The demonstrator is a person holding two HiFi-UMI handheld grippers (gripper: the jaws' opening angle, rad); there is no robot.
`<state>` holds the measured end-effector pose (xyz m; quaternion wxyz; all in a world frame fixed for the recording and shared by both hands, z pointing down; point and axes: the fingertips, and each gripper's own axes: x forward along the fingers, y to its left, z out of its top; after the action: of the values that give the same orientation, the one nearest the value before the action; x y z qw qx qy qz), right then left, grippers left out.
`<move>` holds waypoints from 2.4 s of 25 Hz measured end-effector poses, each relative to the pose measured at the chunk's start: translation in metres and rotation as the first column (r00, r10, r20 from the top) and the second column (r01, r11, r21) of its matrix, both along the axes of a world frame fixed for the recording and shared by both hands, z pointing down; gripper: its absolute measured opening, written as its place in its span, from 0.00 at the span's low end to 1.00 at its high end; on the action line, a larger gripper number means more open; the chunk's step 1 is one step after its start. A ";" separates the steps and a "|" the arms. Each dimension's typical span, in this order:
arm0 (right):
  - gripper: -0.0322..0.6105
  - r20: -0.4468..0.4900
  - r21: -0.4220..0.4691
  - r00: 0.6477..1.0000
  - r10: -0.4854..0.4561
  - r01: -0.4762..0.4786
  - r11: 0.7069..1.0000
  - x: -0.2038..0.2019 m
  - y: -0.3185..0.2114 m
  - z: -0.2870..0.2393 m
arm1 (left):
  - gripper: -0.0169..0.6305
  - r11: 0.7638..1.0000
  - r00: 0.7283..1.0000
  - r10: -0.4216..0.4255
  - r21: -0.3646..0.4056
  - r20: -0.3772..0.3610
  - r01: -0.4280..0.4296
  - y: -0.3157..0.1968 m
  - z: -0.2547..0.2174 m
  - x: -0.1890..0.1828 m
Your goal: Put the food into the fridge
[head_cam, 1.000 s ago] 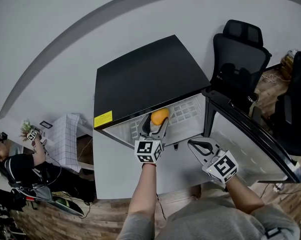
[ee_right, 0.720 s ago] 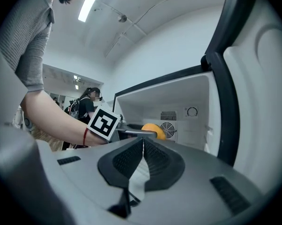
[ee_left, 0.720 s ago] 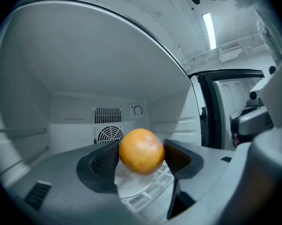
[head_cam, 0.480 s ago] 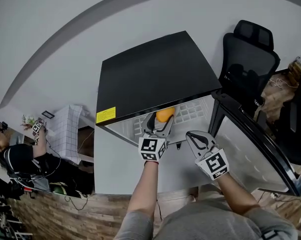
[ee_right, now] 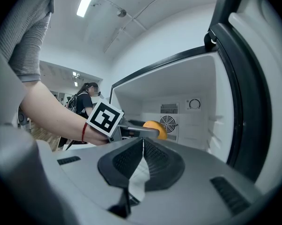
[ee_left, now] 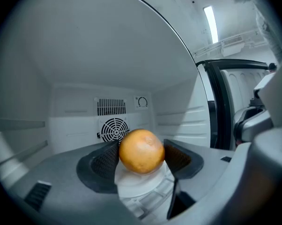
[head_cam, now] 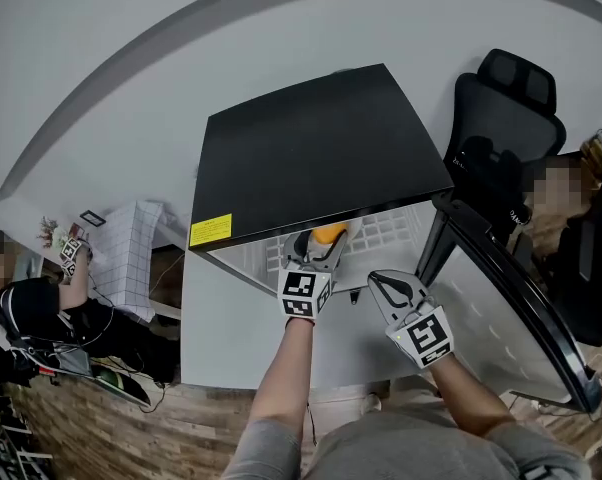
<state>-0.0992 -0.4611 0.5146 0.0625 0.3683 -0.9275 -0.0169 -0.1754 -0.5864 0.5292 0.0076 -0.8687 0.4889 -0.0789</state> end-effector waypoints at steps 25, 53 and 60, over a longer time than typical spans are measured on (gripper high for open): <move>0.07 -0.016 0.032 1.000 -0.018 0.018 0.999 -0.004 0.000 -0.011 | 0.49 0.981 0.950 -0.078 -0.148 0.303 0.128 -0.025 0.040 -0.008; 0.07 -0.021 0.042 0.999 -0.033 0.034 0.999 -0.017 0.008 -0.017 | 0.50 0.977 0.962 -0.127 -0.135 0.242 0.163 -0.006 0.034 -0.026; 0.07 -0.024 0.047 0.999 -0.034 0.035 0.998 -0.020 0.011 -0.019 | 0.50 0.975 0.963 -0.163 -0.116 0.214 0.191 0.005 0.028 -0.034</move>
<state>-0.1193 -0.4502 0.4954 0.0640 0.3535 -0.9322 -0.0444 -0.2097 -0.5814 0.5570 -0.0087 -0.8073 0.5551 -0.2004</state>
